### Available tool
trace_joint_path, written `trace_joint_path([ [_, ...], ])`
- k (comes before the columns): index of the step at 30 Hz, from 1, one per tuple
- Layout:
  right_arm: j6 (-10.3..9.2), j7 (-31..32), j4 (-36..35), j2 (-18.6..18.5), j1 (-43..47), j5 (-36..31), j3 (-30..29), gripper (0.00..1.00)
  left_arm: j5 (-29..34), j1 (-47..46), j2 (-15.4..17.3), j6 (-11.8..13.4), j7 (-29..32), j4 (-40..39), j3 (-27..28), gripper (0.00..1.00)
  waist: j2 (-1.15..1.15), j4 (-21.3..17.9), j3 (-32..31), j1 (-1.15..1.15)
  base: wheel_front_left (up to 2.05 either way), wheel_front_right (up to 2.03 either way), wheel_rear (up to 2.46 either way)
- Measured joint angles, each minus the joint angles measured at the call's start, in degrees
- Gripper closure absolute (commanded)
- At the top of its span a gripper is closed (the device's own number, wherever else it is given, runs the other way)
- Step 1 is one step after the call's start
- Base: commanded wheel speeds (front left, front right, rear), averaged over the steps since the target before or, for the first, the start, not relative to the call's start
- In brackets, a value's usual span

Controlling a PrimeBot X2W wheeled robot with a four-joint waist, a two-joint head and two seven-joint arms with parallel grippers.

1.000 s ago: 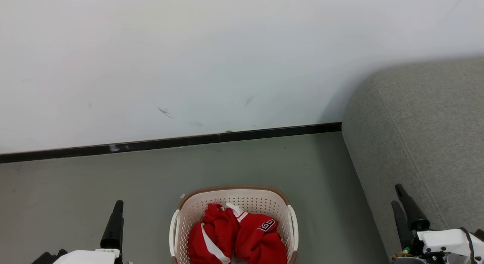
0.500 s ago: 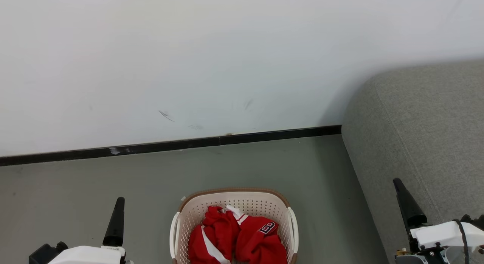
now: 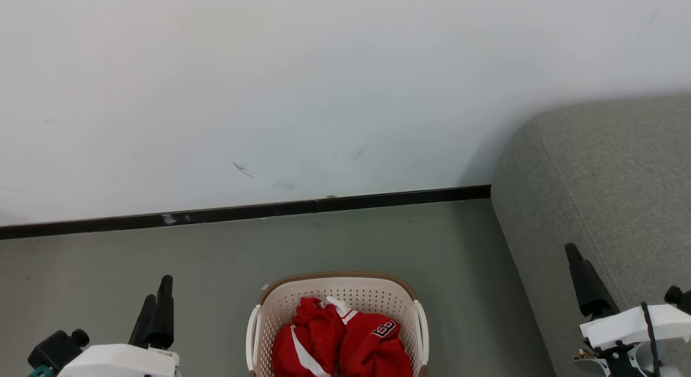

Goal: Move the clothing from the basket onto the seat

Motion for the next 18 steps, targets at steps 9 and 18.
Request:
trace_joint_path([
  [9, 0.05, -2.19, -1.04, -1.30, -0.41, -11.27, 1.76, 0.00, 10.18, -0.37, 0.99, -0.07, -2.08, 0.23, 0.23, 0.00, 0.00, 0.14, 0.21, -0.19, 0.00, 0.00, 0.00],
  [18, 0.08, -4.10, -1.83, -1.97, -1.32, -21.84, 4.28, 0.00, 20.14, -0.96, 1.25, -0.05, -4.02, 0.12, 0.35, 0.00, 0.00, 0.13, 0.17, -0.23, 0.00, 0.00, 0.00],
])
